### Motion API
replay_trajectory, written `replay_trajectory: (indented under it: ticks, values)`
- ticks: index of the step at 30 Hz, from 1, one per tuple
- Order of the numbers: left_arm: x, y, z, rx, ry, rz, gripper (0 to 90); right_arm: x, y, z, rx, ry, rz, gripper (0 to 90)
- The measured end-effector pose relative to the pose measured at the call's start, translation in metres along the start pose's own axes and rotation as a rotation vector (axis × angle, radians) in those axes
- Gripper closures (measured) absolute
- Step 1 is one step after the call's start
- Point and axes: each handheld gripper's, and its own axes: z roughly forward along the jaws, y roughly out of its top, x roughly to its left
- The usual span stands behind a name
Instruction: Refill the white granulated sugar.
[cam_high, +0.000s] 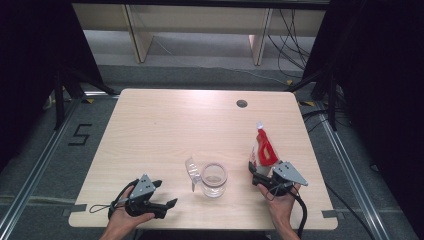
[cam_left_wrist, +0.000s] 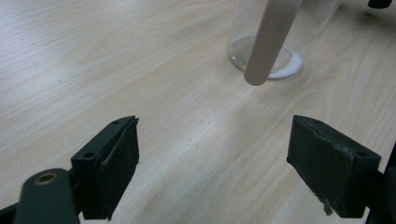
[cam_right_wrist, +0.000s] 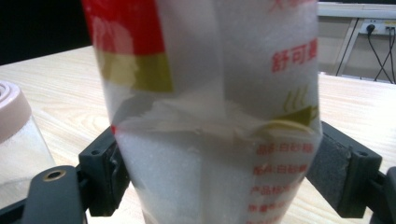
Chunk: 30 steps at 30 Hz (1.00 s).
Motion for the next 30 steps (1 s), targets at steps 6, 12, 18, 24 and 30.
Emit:
replay_trajectory:
  ticks: [6, 12, 18, 24, 30]
  values:
    - [0.0004, 0.0005, -0.0003, 0.002, -0.007, 0.008, 16.4, 0.0012, -0.0004, 0.0010, -0.011, -0.007, 0.009, 20.6]
    - [0.0000, 0.0003, -0.0002, 0.008, -0.004, 0.011, 16.4, 0.0008, -0.0003, 0.0003, -0.003, -0.011, 0.007, 21.1]
    - [-0.0013, 0.0002, 0.0007, -0.010, -0.012, 0.003, 16.4, 0.0023, -0.0007, 0.0005, -0.015, -0.009, -0.004, 21.4]
    - [-0.0018, 0.0000, 0.0012, -0.010, -0.014, -0.001, 16.4, 0.0044, -0.0023, 0.0011, -0.030, -0.021, -0.017, 21.5]
    - [-0.0018, 0.0004, -0.0003, 0.003, -0.012, 0.007, 16.4, 0.0020, -0.0056, 0.0053, -0.021, -0.009, 0.000, 21.4]
